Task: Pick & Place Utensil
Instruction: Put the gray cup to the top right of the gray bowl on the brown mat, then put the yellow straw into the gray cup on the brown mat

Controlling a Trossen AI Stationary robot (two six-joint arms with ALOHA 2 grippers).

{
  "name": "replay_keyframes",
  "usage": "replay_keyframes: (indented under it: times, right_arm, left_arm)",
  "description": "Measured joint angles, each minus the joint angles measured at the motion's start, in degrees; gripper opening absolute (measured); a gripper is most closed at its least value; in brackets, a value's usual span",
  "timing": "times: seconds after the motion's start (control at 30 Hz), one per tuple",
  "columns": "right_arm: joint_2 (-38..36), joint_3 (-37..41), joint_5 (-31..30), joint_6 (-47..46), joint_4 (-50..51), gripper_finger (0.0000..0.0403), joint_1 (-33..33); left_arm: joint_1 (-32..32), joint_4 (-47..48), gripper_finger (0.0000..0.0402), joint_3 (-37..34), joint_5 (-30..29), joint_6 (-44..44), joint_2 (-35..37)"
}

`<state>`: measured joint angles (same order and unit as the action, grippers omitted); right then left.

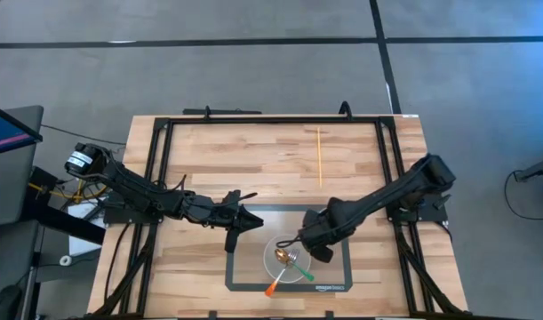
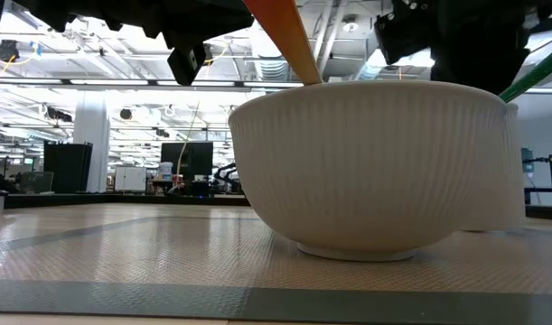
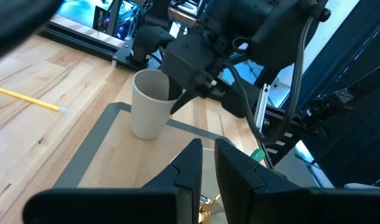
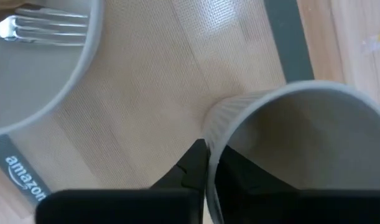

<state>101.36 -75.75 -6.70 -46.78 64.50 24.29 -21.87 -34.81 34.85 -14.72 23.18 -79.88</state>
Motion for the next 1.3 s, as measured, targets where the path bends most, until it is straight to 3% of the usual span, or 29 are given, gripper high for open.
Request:
replay_keyframes:
  times: [0.43,1.0,1.1,1.3]
  right_arm:
    - [-2.1,0.0,1.2,-1.5,0.9,0.0061,-1.1]
    - [-12.0,0.0,2.3,-2.7,1.0,0.0064,-1.2]
    - [-14.8,0.0,-1.4,-2.7,0.9,0.0064,-1.3]
    - [-19.1,0.0,-16.6,-1.2,1.3,0.0064,-4.0]
  left_arm:
    - [0.0,-0.1,0.0044,0.0,0.0,0.0,0.0]
    - [0.0,-0.1,0.0044,0.0,0.0,0.0,0.0]
    - [0.0,-0.1,0.0044,0.0,0.0,0.0,0.0]
    - [0.0,-0.1,0.0044,0.0,0.0,0.0,0.0]
